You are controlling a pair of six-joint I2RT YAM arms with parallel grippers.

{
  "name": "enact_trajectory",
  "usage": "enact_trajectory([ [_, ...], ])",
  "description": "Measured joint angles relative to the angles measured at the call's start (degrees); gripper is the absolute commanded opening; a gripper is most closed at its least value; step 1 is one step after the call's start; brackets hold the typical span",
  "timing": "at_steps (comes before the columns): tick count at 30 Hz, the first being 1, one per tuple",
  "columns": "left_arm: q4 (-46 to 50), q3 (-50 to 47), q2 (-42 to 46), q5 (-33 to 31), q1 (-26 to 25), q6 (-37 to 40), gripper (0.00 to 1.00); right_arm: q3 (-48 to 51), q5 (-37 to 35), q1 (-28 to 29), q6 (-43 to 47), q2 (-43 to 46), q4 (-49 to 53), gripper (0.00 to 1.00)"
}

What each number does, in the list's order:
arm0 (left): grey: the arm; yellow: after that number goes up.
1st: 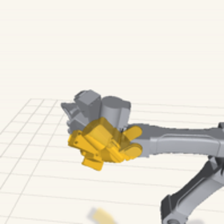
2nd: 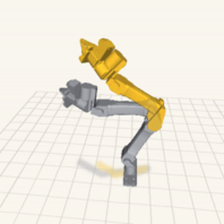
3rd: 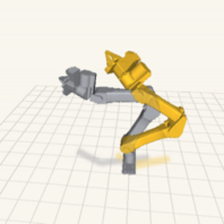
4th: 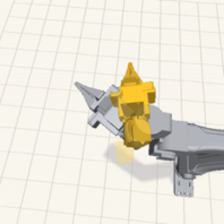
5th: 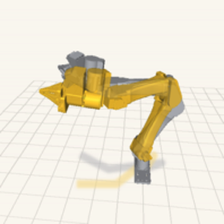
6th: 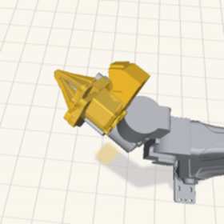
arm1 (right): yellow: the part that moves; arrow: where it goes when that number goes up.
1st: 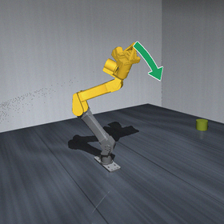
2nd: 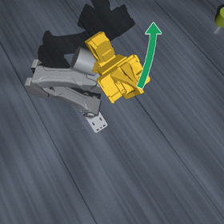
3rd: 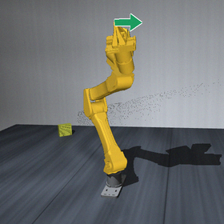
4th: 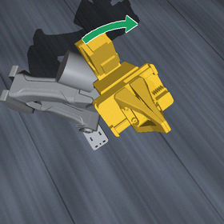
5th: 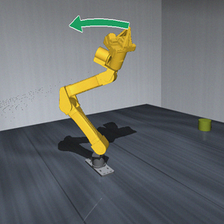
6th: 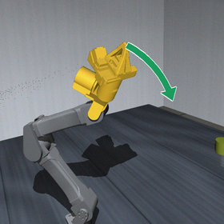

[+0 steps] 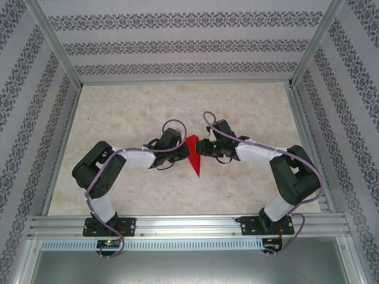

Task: Fold a paper plane with a square sheet of paper (pick it up from the middle)
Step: Move a paper plane to the center of the table.

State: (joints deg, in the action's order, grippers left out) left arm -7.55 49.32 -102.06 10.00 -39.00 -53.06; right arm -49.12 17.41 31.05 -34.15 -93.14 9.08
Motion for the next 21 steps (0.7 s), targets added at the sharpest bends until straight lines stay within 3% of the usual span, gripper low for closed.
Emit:
enact_trajectory([
  [13,0.0,0.0,0.0,0.0,0.0,0.0,0.0,0.1,1.7,1.2,1.3,2.8,-0.2,0.33],
  [21,0.0,0.0,0.0,0.0,0.0,0.0,0.0,-1.0,1.0,1.5,1.3,-2.1,1.7,0.43],
])
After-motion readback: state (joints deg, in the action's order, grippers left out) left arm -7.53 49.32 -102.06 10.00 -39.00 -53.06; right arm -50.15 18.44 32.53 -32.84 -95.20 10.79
